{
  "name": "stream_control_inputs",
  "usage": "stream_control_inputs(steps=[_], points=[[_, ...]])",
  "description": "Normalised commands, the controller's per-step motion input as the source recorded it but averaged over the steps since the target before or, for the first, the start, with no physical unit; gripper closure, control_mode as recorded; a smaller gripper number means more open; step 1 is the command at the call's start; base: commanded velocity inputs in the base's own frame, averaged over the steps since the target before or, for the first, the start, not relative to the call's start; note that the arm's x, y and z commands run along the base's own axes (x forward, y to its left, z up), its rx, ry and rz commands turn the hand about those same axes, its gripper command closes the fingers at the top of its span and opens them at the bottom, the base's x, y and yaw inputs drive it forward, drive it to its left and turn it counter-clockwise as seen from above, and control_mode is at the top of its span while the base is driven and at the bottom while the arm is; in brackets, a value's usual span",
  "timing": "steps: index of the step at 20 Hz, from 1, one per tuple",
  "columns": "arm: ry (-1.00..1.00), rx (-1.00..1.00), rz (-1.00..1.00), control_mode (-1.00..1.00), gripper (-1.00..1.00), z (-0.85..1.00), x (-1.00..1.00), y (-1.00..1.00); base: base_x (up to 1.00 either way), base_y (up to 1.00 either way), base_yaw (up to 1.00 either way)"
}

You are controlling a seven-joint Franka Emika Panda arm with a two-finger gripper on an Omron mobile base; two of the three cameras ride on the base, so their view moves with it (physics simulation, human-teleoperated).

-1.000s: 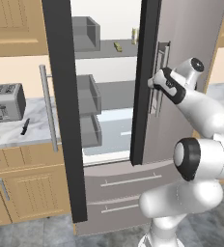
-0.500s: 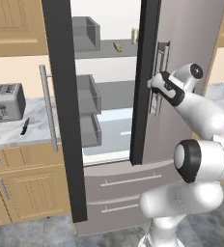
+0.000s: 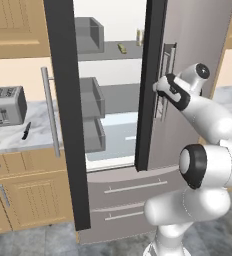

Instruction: Retrieve the butter from the fridge and place it on a plate on the dining table. Then retrieve the butter knife by the fridge and place it near the plate.

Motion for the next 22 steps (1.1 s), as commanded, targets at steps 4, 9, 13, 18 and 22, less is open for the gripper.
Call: stream_control_inputs(steps=[4,9,13,18,22], points=[[0.00,0.00,0.00,-1.00,1.00,-0.01,-0.51,-0.84,0.00,0.00,0.00],[-0.01,0.00,-0.01,-1.00,1.00,0.00,-0.63,-1.00,0.00,0.00,0.00],[0.00,0.00,-0.06,-1.00,1.00,0.00,-0.32,-1.00,0.00,0.00,0.00],[0.00,0.00,-0.10,-1.00,-1.00,0.00,-0.19,-1.00,0.00,0.00,0.00],[0.00,-0.01,-0.10,-1.00,-1.00,-0.01,-0.32,-1.00,0.00,0.00,0.00]])
